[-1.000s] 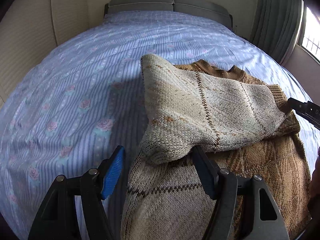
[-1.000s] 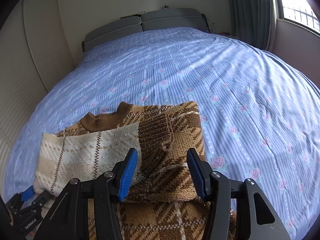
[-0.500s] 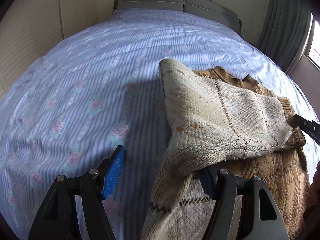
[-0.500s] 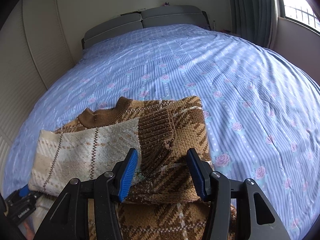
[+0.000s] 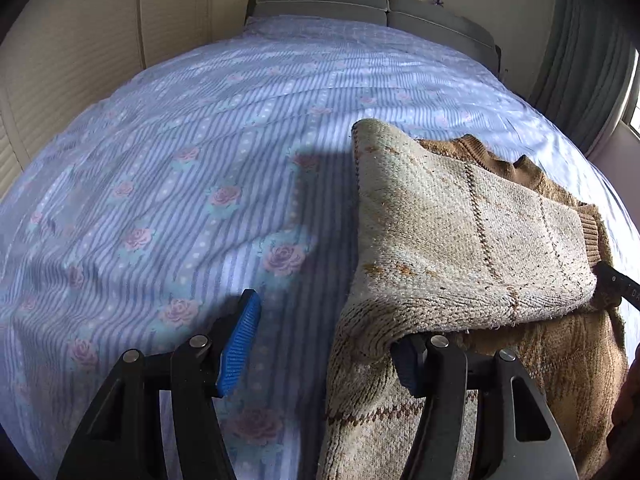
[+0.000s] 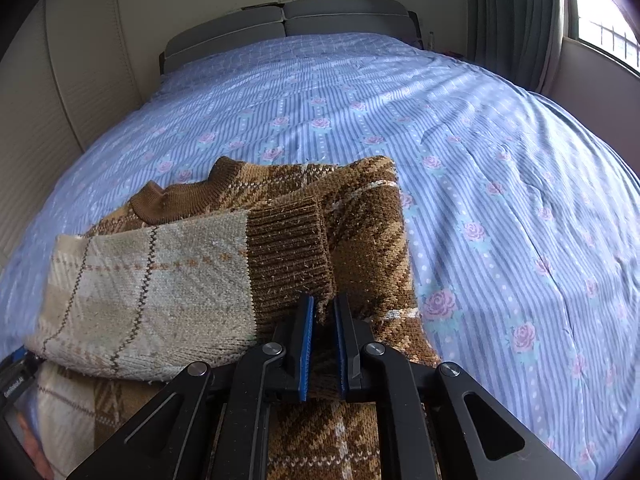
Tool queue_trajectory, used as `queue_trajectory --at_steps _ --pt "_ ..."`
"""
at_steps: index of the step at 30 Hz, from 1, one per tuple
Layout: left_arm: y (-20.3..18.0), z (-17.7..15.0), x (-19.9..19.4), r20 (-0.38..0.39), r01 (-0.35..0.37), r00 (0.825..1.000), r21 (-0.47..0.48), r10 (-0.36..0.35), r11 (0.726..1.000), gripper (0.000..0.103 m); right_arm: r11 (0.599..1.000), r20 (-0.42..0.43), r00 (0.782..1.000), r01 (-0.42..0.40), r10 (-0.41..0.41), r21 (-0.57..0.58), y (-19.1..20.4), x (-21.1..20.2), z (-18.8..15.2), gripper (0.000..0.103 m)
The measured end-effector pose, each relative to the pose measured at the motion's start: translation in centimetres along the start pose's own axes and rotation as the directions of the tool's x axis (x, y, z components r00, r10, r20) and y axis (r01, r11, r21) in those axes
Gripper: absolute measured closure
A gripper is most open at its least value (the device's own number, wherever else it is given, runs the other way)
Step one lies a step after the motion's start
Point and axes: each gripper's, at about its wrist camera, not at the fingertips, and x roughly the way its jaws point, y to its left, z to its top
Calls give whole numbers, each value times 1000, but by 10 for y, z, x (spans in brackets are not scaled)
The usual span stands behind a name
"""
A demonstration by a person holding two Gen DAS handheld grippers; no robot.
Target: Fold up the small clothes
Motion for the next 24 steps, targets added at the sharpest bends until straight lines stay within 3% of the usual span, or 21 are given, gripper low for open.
queue_trajectory --at_steps 3,8,12,15,19,24 --pt "-9 1 -10 0 -5 1000 25 5 1000 42 1000 12 1000 12 -11 -25 3 -5 0 88" --pt "-33 -2 -39 3 7 1000 119 -7 993 41 999 88 996 24 -20 -45 7 -32 0 52" --pt "-54 -3 -67 39 67 996 154 -74 986 38 996 173 984 -29 44 -87 11 -58 1 51" --pt "-74 4 -79 77 135 985 191 -152 972 31 988 187 977 -76 100 -134 19 -61 3 51" --pt "-91 15 -63 100 185 972 221 -211 958 29 980 133 979 -133 153 -150 24 -48 4 51" --pt "-87 12 -20 18 190 980 179 -196 965 30 979 26 988 -150 155 -136 20 -19 -2 51"
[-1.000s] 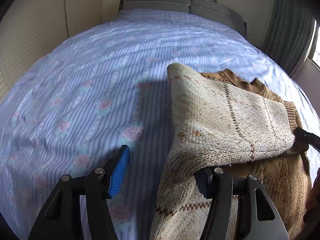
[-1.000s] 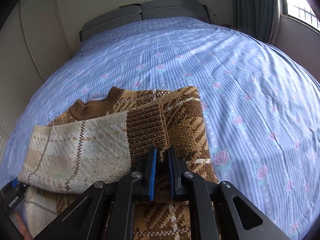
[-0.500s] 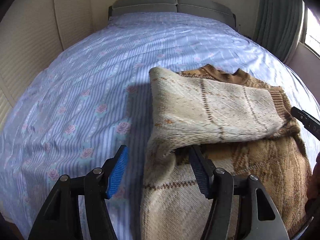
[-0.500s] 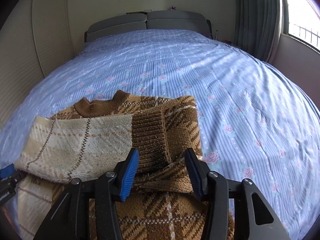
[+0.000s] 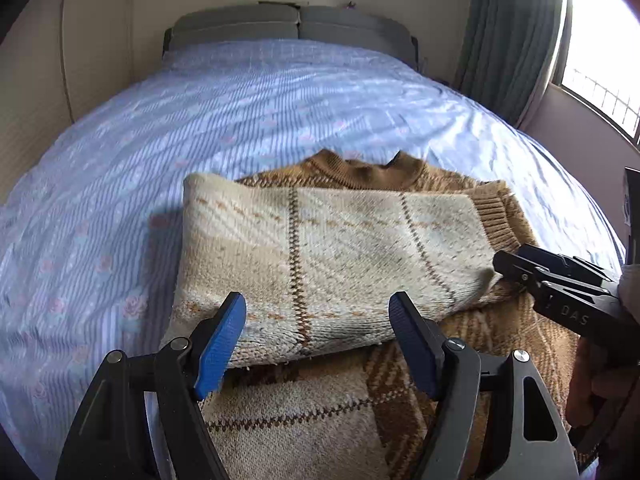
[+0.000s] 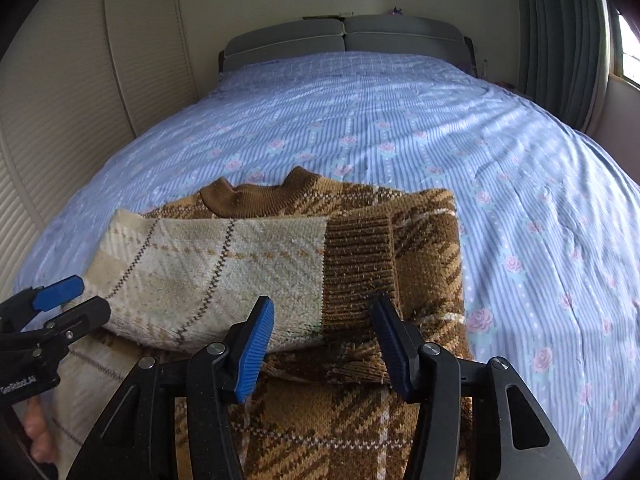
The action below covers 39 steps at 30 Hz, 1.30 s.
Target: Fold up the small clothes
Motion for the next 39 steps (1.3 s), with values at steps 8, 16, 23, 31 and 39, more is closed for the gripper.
queue_trajectory --at_steps 8,16,23,31,39 --pt "2 -18 13 -15 -31 999 33 32 999 30 999 -36 999 16 -17 -28 0 16 -9 50" --pt "-3 -25 -53 45 -82 996 14 81 997 30 999 48 998 25 -27 37 -5 -38 -11 49" --pt "-1 -75 -118 37 -154 987 -36 155 987 30 995 122 988 94 -97 33 -5 -122 -64 38" --pt "-8 -144 -159 7 -189 982 -80 190 979 30 985 93 985 135 -145 108 -14 -187 -128 38" --pt "-3 -184 -167 -50 -209 978 -120 204 971 30 970 5 980 195 -198 145 -27 -198 -172 38"
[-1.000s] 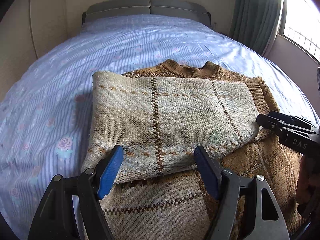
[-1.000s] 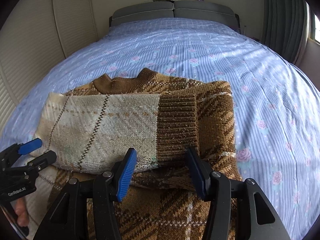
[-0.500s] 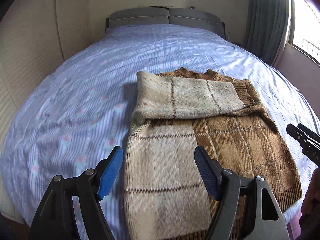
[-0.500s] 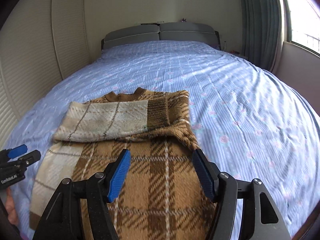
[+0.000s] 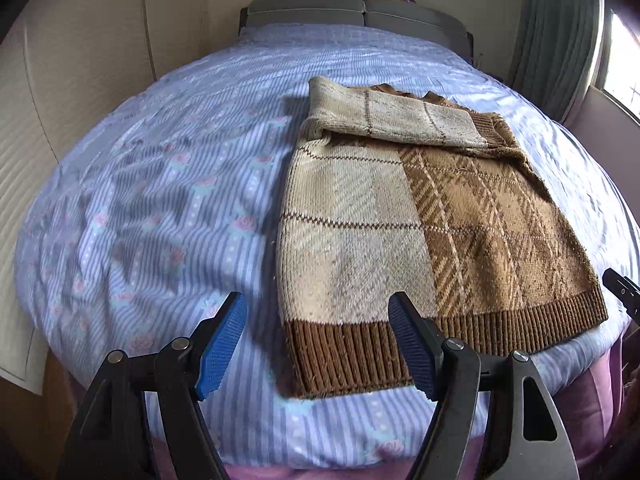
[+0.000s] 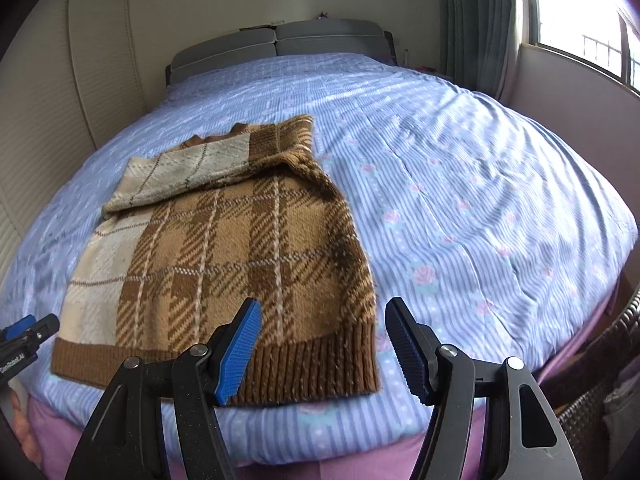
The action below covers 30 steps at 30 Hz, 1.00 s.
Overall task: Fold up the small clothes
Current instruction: 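Open both grippers and withdraw from the folded sweater, then grasp the ribbed brown hem with both grippers and lift toward the collar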
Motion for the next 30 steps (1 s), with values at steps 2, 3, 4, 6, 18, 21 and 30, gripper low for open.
queue_trajectory --at_steps 2,3,4,6,18,21,30 --pt "4 -7 2 -14 -4 1000 -13 4 1000 30 1000 -18 1000 13 -13 11 -5 1 -6 38" --pt "5 -10 4 -25 -2 1000 -22 2 1000 30 1000 -28 999 19 -18 15 -7 2 -9 38" --pt "7 -12 6 -37 -1 999 -31 0 1000 31 1000 -36 999 21 -20 22 -9 4 -11 38" --pt "10 -15 11 -56 -1 998 -47 -1 999 33 999 -53 998 21 -19 33 -11 7 -14 38" --pt "9 -23 29 -130 31 991 -57 -38 998 52 996 -126 992 18 -6 90 -25 24 -22 39" --pt "8 -24 33 -150 38 988 -58 -46 998 55 994 -150 989 8 8 109 -29 29 -23 41" --pt "6 -25 37 -165 46 985 -47 -53 998 58 985 -172 981 -66 93 157 -34 37 -23 66"
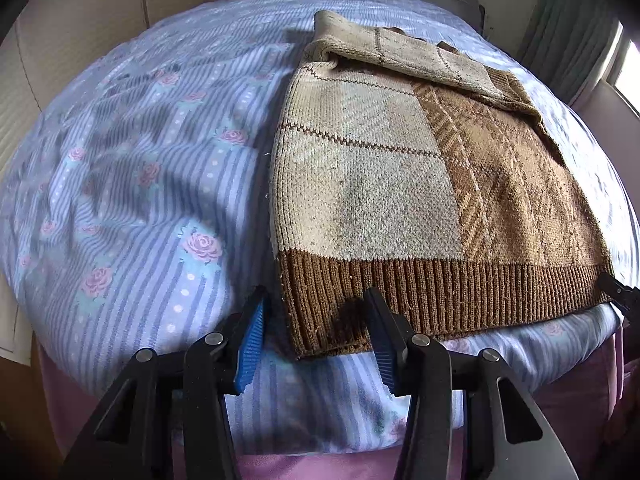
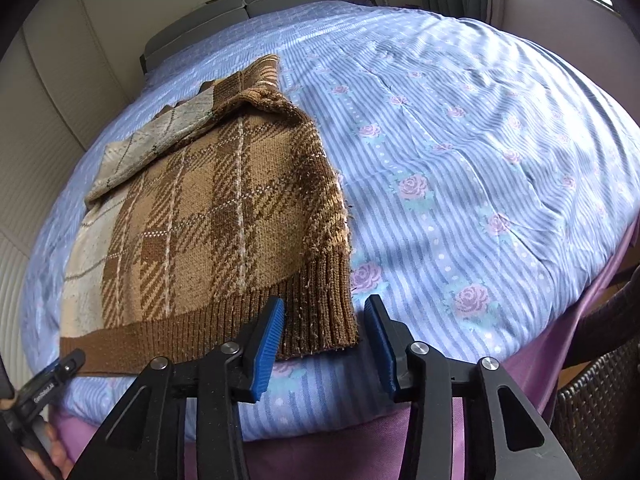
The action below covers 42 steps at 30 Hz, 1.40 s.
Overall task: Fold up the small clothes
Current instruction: 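Grasp the ribbed brown hem with both grippers and lift toward the collar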
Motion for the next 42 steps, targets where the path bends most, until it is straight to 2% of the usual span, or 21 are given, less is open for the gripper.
queue_trajectory --at_steps 2,3,4,5,8,14,19,22,27,34,39,42 --pt "1 -1 2 -14 29 999 -5 -29 1000 76 1000 0 1000 -9 9 -9 2 0 -1 74" --pt "2 -1 2 -17 33 999 -7 -33 999 79 1000 2 1000 -10 10 -17 4 0 -1 76" --pt "2 -1 2 -16 41 999 -7 -41 999 87 1000 4 1000 -14 14 -22 5 -1 -2 80" --pt "1 -1 1 -18 53 998 -9 -54 999 91 999 6 1000 -21 21 -25 6 -1 -2 83" --pt "1 -1 -3 -7 59 998 -16 -60 998 92 999 19 999 -43 43 -17 5 -5 -1 90" --pt "7 6 -16 18 71 997 -56 -70 996 92 997 63 995 -80 80 1 6 -18 1 92" --pt "8 23 -43 105 88 991 -69 -80 994 92 990 123 983 -140 135 32 4 -37 12 92" --pt "8 43 -65 190 113 977 -89 -94 990 92 979 180 967 -195 182 54 3 -52 27 93" --pt "10 83 -89 319 147 943 -140 -96 979 92 961 283 927 -271 245 54 11 -72 57 93" --pt "5 146 -88 449 167 890 -158 -80 973 92 952 414 875 -301 251 59 24 -71 110 93" --pt "7 197 -63 485 169 873 -192 -56 967 92 954 458 857 -293 234 61 37 -48 160 93" --pt "7 227 -40 481 162 876 -211 -42 964 92 959 466 859 -275 211 72 47 -23 190 93"
